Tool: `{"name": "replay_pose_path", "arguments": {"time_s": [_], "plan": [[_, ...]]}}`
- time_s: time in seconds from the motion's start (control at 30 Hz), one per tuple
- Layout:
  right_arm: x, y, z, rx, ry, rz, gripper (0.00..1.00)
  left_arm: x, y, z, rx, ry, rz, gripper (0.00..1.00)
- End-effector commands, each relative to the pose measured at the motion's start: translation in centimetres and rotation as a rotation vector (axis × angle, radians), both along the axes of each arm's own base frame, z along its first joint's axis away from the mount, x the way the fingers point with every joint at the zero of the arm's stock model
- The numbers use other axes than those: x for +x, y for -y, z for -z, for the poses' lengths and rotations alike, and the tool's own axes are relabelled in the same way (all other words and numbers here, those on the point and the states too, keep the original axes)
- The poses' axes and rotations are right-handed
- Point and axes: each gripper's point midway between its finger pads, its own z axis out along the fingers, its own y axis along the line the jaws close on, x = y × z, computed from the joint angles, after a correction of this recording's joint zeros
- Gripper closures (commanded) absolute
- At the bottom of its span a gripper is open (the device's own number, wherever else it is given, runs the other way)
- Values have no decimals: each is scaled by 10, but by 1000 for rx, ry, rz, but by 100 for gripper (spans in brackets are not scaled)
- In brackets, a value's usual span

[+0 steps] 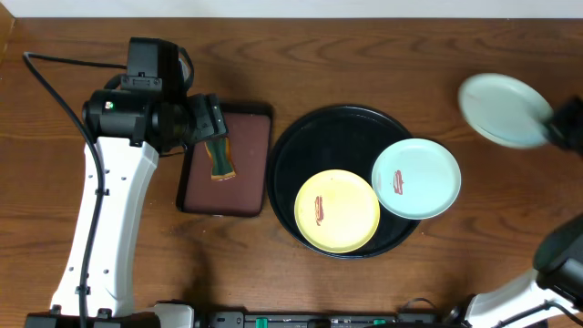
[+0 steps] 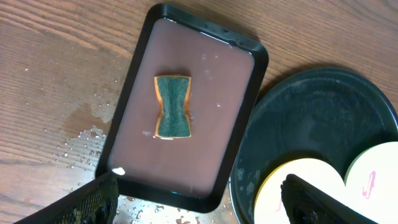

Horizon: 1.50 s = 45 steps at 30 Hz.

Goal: Clean dirty plates on tray and stack at the side
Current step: 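Carry the plate to the right side and set it down, then move the right gripper back to the second pale green plate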

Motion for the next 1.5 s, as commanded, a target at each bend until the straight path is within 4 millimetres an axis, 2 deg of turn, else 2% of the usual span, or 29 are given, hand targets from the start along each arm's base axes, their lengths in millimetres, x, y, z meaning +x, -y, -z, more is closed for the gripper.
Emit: {"name": "replay_pose_path", "arguments": {"time_s": [0.0,0.03,0.1,0.17,0.27,0.3,0.37,0.43,0.47,0.53,0.63,0.73,0.77,0.8,0.87,0.93,1.1,1.13,1.17,1.27,1.37,1.47], "plan": [[-51,41,15,-97,-127,164,99,1,-1,-4,2,11,7,16],[-67,50,26,-108,-165,201,99,1,-1,-4,2,12,7,16],[-79,55,45,-87,-172,232,99,1,-1,-4,2,11,7,15],[-82,52,58,-48,-149,212,99,1,-1,-4,2,12,7,15],[-84,51,65,-41,-147,211,99,1,-1,-4,2,12,7,16],[-82,51,64,-40,-138,209,94,1,-1,-4,2,12,7,16],[-73,48,59,-22,-86,190,64,1,-1,-4,2,12,7,16],[-58,41,47,8,4,143,46,1,-1,-4,2,12,7,16],[-52,39,40,15,43,128,39,1,-1,-4,2,12,7,16],[-42,31,22,32,128,97,35,1,-1,-4,2,12,7,15],[-26,9,-9,49,254,-18,36,1,-1,-4,2,12,7,15],[-20,-30,-37,59,315,-167,39,1,-1,-4,2,11,7,15],[-21,-39,-41,57,309,-194,39,1,-1,-4,2,12,7,15],[-23,-57,-43,44,273,-248,41,1,-1,-4,2,12,7,16],[-31,-75,-35,1,166,-294,41,1,-1,-4,2,12,7,16],[-38,-85,-24,-59,55,-326,41,1,-1,-4,2,12,7,16],[-48,-121,16,-179,-136,-467,45,1,-1,-4,2,12,7,16],[-49,-127,24,-189,-154,-491,47,1,-1,-4,2,12,7,15],[-50,-136,36,-203,-170,-526,53,1,-1,-4,2,12,7,15],[-51,-143,57,-228,-180,-557,64,1,-1,-4,2,12,7,15],[-49,-148,73,-217,-152,-563,67,1,-1,-4,2,12,7,16],[-49,-167,85,-126,-100,-586,70,1,-1,-4,2,12,7,16]]}}
